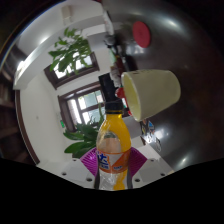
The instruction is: Pour water
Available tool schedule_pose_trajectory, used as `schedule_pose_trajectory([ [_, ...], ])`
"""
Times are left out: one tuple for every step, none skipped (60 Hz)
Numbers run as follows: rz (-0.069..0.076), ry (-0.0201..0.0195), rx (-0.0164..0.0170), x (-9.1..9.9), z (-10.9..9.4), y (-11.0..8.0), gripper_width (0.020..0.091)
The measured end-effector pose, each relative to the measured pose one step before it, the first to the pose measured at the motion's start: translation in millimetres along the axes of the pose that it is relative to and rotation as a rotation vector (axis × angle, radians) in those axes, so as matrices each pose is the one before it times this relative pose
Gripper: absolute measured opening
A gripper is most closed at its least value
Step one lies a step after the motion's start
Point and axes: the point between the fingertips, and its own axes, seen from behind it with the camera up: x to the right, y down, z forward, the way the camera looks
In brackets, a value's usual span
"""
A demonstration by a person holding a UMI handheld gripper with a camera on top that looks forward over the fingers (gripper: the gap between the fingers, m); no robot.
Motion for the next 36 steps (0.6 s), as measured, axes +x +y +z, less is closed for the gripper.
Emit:
schedule_pose_trajectory([
  [0.0204,0.00466,0.00294,0.92,-6.28,-1.14,0.0369],
  [0.0151,0.00085,0.00728,1.41,4.81,-3.63,0.0369],
  [0.0162,-0.00228,0.0078,0.15,0.61,-1.15,0.037],
  [0.0187,-0.00312,0.00466,0.36,-0.47,-0.6,0.037],
  [0.0219,-0.00231,0.00324,0.14,-0.69,-0.11,0.0367],
  [0.0251,-0.00238,0.00323,-0.02,-1.05,0.0,0.0367],
  [0.026,-0.00289,0.00485,-0.23,-1.07,-0.21,0.0366],
  [0.0228,-0.00434,0.00556,-0.44,-0.64,-0.02,0.0369],
  [0.0179,-0.00613,0.00438,-0.83,-0.19,0.55,0.0369],
  [0.0142,-0.00502,0.00216,-2.27,-8.57,-2.01,0.0368],
  [0.0081,-0.00501,0.00231,-0.79,-0.96,0.56,0.0366],
  [0.0042,0.00047,-0.00167,-2.0,10.83,-1.14,0.0369],
  [0.0022,0.00231,-0.00139,0.2,0.13,0.44,0.0368],
  [0.0001,0.00443,-0.00289,0.2,-0.13,1.08,0.0369],
  [-0.0038,0.00456,-0.00256,0.2,-0.84,1.3,0.0371],
  [-0.007,0.00339,-0.00201,-0.18,-0.7,1.26,0.0371],
  [-0.0081,0.00219,-0.0019,-0.22,-0.91,1.12,0.0373],
  [-0.0078,0.00152,-0.00353,-0.66,-0.55,1.9,0.0371],
  [-0.0069,-0.00055,-0.00505,-1.48,0.11,2.14,0.0371],
  [-0.0037,-0.00101,-0.00353,2.5,-16.21,6.56,0.0368],
  [-0.0046,-0.00188,-0.00255,-1.33,-1.08,2.71,0.0369],
  [-0.0072,0.00063,-0.0024,-1.07,16.43,-1.16,0.0369],
  [-0.0101,-0.00086,-0.00081,0.09,-0.74,0.69,0.0368],
  [-0.0164,-0.00001,-0.00162,-1.85,0.07,0.6,0.0368],
  [-0.0254,-0.00043,-0.00344,-1.66,-2.07,1.4,0.037],
  [-0.0318,0.00054,-0.00585,-1.71,-1.86,2.71,0.0373],
  [-0.0361,0.00262,-0.00705,-1.05,-2.29,2.27,0.0372],
  [-0.039,0.00338,-0.0059,-1.71,-10.99,8.39,0.0368],
  [-0.044,0.00487,-0.00972,-2.15,-2.87,3.69,0.0366],
  [-0.0475,0.01189,-0.00973,-1.16,-10.23,6.84,0.0367],
  [-0.0531,0.0055,-0.00963,-2.85,-2.61,3.17,0.0369],
  [-0.0561,0.00508,-0.00949,-3.29,-2.72,2.65,0.0368],
  [-0.058,0.00468,-0.00855,-4.12,-2.52,2.47,0.0369],
  [-0.0595,0.00345,-0.0074,-4.88,-2.73,1.14,0.0369],
  [-0.0601,0.00294,-0.00578,-5.22,-2.05,-0.17,0.0369],
  [-0.0604,0.00268,-0.00403,-6.35,-2.01,-0.02,0.0367],
])
